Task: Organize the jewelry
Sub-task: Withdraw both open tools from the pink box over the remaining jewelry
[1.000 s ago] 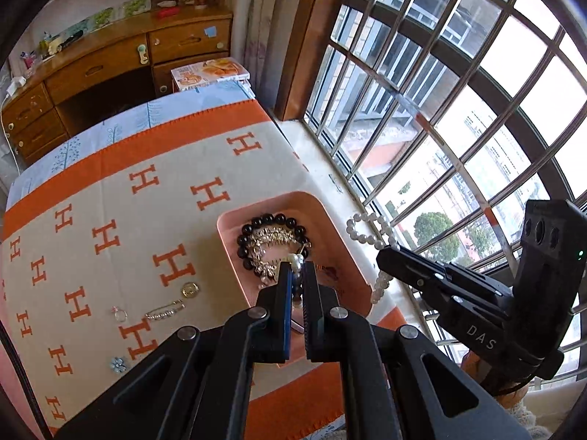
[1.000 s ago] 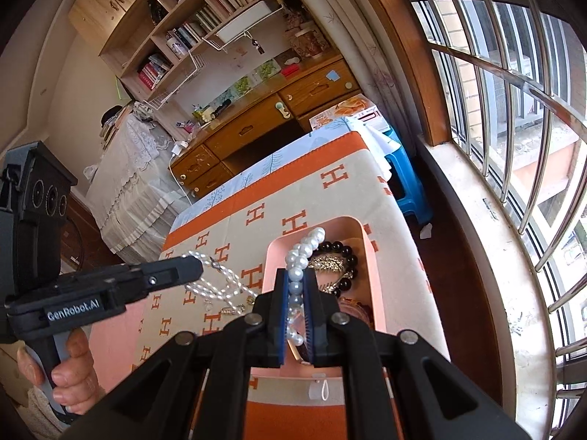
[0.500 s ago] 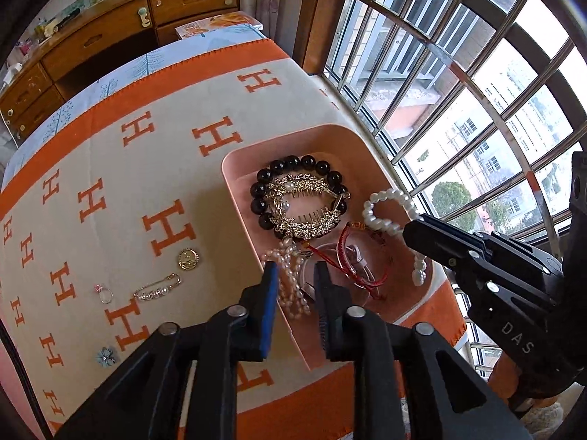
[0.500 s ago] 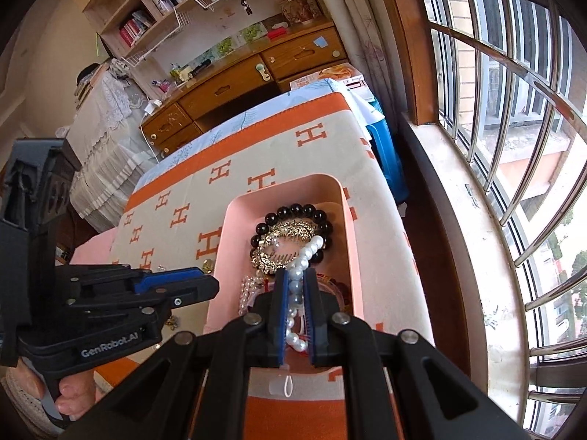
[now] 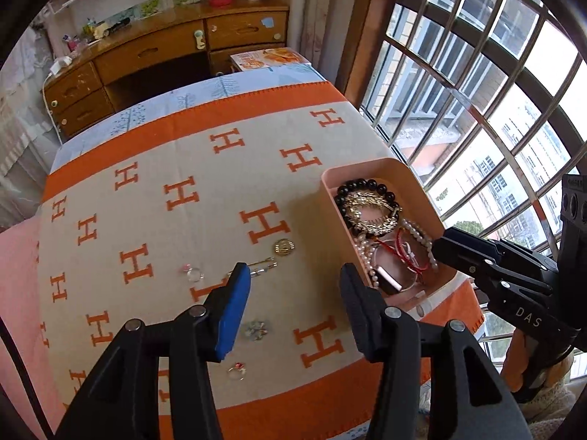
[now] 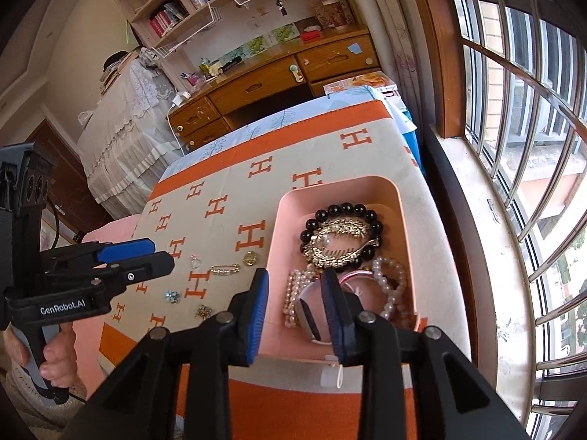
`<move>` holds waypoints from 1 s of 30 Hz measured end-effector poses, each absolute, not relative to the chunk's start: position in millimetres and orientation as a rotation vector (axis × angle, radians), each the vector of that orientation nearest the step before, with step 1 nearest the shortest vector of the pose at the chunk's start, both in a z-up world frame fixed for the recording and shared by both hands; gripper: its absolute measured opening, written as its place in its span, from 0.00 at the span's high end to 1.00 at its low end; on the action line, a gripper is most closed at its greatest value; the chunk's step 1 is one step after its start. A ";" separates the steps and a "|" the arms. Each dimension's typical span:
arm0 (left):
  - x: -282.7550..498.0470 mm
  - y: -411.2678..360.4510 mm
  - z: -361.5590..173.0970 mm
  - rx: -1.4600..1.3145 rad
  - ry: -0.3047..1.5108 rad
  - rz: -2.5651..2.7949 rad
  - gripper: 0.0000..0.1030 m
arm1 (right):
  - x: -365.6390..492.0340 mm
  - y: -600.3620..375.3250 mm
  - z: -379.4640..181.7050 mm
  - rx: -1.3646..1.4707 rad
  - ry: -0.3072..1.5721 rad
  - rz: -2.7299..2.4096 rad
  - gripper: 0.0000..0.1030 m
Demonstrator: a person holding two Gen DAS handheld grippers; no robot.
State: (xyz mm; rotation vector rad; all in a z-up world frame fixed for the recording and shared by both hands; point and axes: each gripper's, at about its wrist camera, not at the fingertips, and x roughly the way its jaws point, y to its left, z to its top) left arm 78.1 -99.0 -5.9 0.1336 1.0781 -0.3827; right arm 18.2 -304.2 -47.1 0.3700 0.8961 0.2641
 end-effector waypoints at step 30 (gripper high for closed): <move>43.2 30.2 -87.7 0.019 1.089 -0.187 0.53 | 66.3 -155.0 -68.5 -0.082 1.052 0.555 0.71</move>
